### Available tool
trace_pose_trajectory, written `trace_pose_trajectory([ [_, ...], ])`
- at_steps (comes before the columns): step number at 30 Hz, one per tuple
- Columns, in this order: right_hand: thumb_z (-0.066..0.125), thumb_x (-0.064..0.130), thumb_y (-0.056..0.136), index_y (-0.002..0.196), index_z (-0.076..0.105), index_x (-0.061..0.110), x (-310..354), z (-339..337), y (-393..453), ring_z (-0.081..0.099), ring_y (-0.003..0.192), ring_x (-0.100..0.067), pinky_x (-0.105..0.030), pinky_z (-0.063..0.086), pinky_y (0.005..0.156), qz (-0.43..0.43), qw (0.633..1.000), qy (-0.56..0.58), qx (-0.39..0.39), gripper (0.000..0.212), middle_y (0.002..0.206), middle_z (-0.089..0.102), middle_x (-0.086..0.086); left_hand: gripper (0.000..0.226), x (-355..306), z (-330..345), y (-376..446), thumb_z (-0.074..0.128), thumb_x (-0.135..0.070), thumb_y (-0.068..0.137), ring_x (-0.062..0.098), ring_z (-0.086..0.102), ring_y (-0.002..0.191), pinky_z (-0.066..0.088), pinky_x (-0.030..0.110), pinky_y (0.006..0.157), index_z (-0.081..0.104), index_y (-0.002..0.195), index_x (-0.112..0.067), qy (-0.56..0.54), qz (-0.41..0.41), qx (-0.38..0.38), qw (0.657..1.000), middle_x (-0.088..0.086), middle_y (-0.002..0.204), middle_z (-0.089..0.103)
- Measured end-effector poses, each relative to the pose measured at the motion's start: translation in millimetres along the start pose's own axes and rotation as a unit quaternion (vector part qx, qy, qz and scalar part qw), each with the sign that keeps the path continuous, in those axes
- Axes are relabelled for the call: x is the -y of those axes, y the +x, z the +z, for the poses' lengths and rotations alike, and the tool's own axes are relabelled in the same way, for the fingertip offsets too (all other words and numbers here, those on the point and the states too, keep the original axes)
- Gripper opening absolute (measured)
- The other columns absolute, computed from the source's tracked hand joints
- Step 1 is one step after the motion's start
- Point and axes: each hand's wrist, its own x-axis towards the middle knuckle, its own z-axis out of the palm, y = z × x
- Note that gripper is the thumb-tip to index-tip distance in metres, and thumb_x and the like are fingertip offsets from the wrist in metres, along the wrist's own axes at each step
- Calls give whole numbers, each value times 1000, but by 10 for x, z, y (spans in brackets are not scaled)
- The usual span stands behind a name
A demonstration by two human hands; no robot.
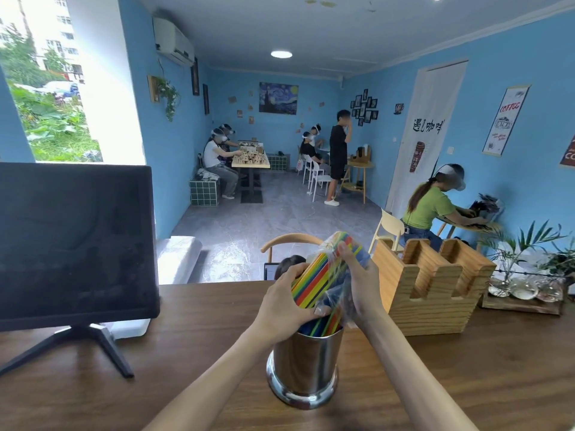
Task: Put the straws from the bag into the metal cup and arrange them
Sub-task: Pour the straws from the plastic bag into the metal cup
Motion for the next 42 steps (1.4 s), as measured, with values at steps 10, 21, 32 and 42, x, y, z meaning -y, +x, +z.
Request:
trace_pose_trajectory([
  [10,79,33,84,125,62,11,-74,-43,-24,70,97,-26,-36,60,81,-40,998,-53,11,49,108,69,-14,97,-60,-28,-81,67,-56,86,16,46,138,44,43,110,-2,154,-55,94,28,88,991,-9,156,42],
  [21,74,19,92,81,66,17,15,-23,69,70,72,-22,-30,57,65,-32,972,-230,-24,13,74,68,-4,81,-119,49,-86,60,-65,87,3,51,117,42,25,99,21,154,-42,130,73,34,988,-15,140,52],
  [32,61,22,100,95,59,21,184,-40,290,69,94,-29,-45,59,82,-38,969,-240,-47,6,97,68,-11,78,-85,115,-191,55,-69,88,-2,52,108,50,22,88,16,153,-50,174,68,-22,982,-21,128,53],
  [42,59,11,97,92,51,31,222,-35,210,65,79,-31,-51,59,71,-98,957,-272,-11,23,87,61,-7,47,-89,64,-200,37,-47,98,7,59,106,48,27,90,29,143,-39,182,38,6,983,-9,129,63],
])
